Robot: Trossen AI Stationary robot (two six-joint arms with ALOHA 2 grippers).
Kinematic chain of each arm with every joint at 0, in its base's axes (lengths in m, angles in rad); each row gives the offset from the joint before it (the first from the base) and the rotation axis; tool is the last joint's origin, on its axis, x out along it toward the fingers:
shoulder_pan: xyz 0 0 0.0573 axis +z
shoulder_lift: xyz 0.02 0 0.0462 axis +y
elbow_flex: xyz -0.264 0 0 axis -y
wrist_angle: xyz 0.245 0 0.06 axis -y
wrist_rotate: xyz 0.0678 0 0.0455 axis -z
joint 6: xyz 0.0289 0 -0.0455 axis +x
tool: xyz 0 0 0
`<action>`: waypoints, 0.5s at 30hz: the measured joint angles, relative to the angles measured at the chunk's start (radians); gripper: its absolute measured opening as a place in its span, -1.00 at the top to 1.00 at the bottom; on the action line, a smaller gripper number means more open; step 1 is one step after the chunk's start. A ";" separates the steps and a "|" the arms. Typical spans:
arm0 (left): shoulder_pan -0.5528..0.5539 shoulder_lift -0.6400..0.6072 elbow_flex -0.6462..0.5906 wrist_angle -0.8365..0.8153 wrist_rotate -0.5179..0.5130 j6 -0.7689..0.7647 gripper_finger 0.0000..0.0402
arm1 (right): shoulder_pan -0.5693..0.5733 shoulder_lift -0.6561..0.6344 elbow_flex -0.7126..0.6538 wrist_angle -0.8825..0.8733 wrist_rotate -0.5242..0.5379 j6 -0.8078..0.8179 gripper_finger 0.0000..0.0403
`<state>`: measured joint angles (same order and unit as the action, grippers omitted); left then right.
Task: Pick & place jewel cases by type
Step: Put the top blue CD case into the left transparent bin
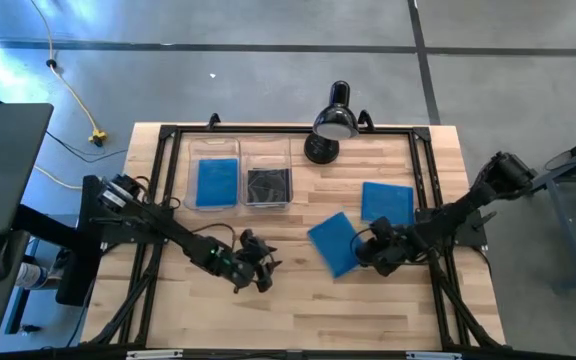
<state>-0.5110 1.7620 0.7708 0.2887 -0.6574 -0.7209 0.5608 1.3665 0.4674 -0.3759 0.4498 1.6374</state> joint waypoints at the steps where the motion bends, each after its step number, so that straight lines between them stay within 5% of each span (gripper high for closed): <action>1: 0.000 0.022 0.008 0.008 0.007 -0.013 0.02 | 0.003 0.020 0.007 0.033 -0.002 -0.017 1.00; 15: -0.006 0.124 0.142 -0.204 0.048 -0.042 0.02 | 0.013 0.338 0.319 0.104 0.002 -0.240 1.00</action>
<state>-0.5169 1.8858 0.9128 0.0849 -0.6094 -0.7632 0.5743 1.7045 0.7866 -0.2715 0.4523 1.3973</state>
